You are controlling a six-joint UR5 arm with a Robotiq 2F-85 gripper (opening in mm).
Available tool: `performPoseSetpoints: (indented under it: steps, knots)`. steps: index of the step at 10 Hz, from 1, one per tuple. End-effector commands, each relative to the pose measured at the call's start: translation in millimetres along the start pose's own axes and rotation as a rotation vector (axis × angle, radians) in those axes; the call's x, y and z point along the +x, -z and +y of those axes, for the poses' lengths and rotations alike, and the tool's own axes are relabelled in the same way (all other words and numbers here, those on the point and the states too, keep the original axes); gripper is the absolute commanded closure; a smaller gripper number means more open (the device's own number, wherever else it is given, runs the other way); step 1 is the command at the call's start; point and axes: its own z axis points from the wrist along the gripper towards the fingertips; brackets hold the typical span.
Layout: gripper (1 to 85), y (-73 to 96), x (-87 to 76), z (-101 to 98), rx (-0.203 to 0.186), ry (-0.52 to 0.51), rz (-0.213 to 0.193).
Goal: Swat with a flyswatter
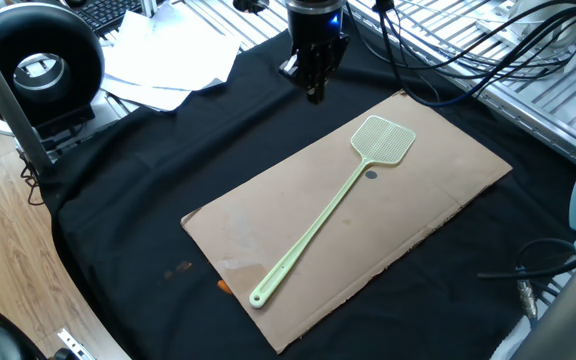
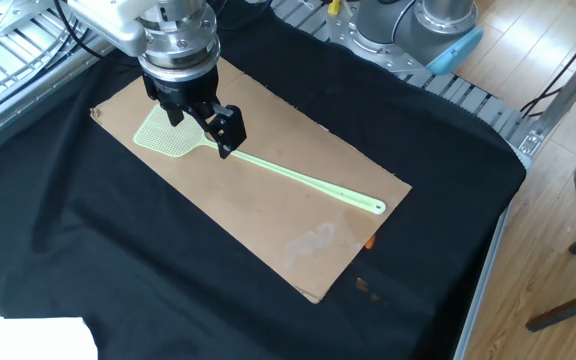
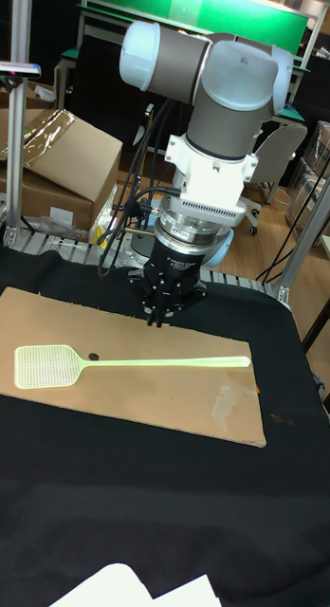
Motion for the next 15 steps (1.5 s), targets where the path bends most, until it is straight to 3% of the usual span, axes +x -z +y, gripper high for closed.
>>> performPoseSetpoints:
  steps: [1,15]
  knots:
    - [83.3,1.0,0.2,0.5,-0.001,0.009,0.001]
    - [83.3,-1.4,-2.2,-0.4,-0.003,0.013,-0.016]
